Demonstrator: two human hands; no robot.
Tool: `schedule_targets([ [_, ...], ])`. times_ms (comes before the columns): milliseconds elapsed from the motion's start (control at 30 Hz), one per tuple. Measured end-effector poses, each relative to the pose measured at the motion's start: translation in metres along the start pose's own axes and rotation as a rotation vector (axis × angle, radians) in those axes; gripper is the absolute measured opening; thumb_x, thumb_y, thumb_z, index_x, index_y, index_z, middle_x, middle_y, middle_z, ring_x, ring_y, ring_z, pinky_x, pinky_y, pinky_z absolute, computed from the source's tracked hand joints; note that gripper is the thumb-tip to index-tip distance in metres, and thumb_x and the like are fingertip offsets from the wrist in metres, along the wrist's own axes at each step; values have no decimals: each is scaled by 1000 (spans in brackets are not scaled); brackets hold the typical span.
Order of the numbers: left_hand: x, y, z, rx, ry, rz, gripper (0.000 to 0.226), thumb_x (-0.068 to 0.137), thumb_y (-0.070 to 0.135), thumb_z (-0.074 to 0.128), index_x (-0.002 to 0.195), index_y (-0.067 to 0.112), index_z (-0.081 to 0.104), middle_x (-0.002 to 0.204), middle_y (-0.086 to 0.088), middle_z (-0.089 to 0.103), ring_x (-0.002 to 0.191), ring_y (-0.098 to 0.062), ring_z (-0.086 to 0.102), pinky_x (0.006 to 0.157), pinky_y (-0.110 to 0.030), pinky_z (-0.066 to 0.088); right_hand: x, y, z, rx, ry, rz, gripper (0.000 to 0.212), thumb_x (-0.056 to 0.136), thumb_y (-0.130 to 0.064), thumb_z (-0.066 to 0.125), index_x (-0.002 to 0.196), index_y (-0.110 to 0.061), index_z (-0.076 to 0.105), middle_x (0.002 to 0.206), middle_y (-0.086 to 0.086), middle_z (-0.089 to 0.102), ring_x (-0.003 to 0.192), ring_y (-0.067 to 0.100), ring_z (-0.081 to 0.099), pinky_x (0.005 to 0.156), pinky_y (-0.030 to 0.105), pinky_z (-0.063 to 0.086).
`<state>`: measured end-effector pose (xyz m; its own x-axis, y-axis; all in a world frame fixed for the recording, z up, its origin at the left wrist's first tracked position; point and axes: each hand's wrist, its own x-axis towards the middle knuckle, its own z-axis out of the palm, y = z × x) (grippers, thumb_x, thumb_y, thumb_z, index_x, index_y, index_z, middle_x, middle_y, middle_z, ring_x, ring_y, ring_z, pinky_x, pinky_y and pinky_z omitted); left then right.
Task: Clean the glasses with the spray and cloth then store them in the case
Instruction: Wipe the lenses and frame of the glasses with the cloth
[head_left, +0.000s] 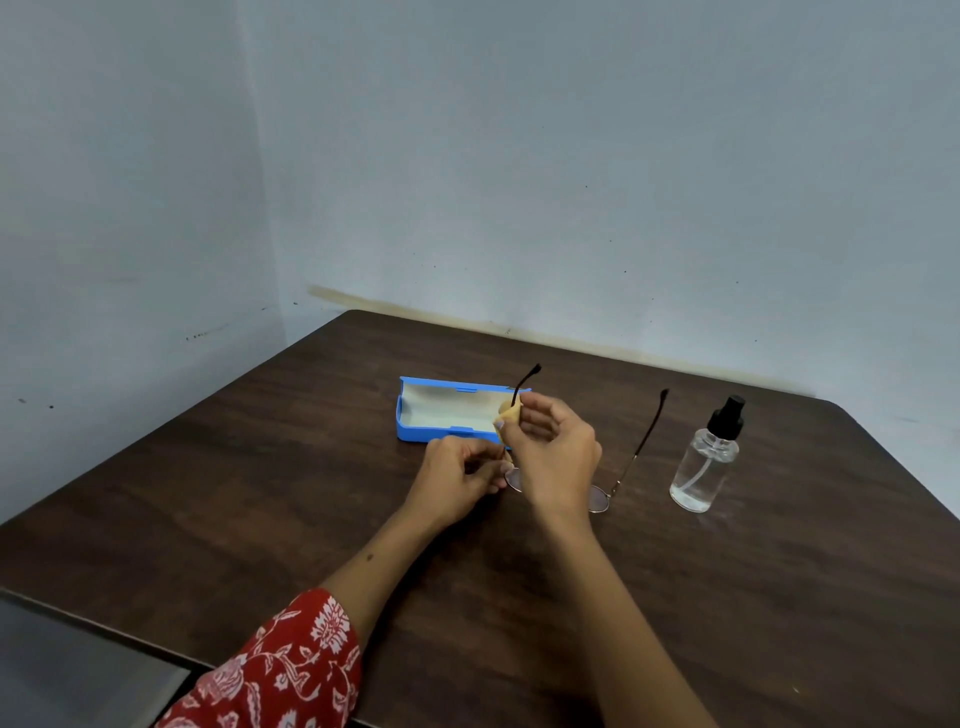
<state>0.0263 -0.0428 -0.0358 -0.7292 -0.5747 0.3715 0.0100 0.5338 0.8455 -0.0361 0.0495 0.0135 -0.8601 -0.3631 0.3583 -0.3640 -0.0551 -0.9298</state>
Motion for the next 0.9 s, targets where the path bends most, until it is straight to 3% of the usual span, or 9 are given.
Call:
schedule_targets([
  [167, 0, 0, -2, 26, -26, 31, 18, 87, 3, 58, 97, 7, 73, 81, -5, 74, 73, -13, 71, 73, -30, 59, -5, 8, 0, -110, -37, 22, 26, 75, -6, 73, 101, -11, 71, 81, -4, 70, 72, 0, 64, 64, 4, 49],
  [300, 0, 1, -1, 4, 3, -14, 17, 86, 5, 62, 100, 1, 71, 80, -9, 73, 70, -17, 71, 73, -30, 59, 0, -4, 0, -60, 7, -12, 24, 75, -7, 74, 96, -17, 71, 80, -8, 69, 73, -1, 64, 68, 9, 51],
  [433, -1, 2, -1, 10, 1, -19, 17, 85, 4, 62, 100, 1, 70, 81, -9, 73, 71, -17, 71, 73, -29, 59, 0, -5, 0, -11, 22, -17, 23, 74, -5, 74, 94, -17, 71, 81, -7, 70, 75, 2, 65, 62, 3, 46],
  [633, -1, 3, -3, 20, -25, 7, 15, 87, 3, 60, 95, 6, 73, 79, -7, 74, 72, -13, 71, 71, -26, 58, -6, 10, 0, -85, -56, 44, 24, 75, -4, 72, 96, -14, 71, 80, -6, 69, 72, 0, 64, 64, 4, 49],
  [900, -1, 6, -2, -60, -7, -70, 14, 86, 1, 61, 96, 1, 70, 77, -8, 71, 70, -15, 70, 68, -21, 57, 4, -19, 3, 30, 36, -49, 22, 74, -4, 72, 91, -17, 71, 78, -11, 69, 72, 0, 65, 62, 3, 45],
])
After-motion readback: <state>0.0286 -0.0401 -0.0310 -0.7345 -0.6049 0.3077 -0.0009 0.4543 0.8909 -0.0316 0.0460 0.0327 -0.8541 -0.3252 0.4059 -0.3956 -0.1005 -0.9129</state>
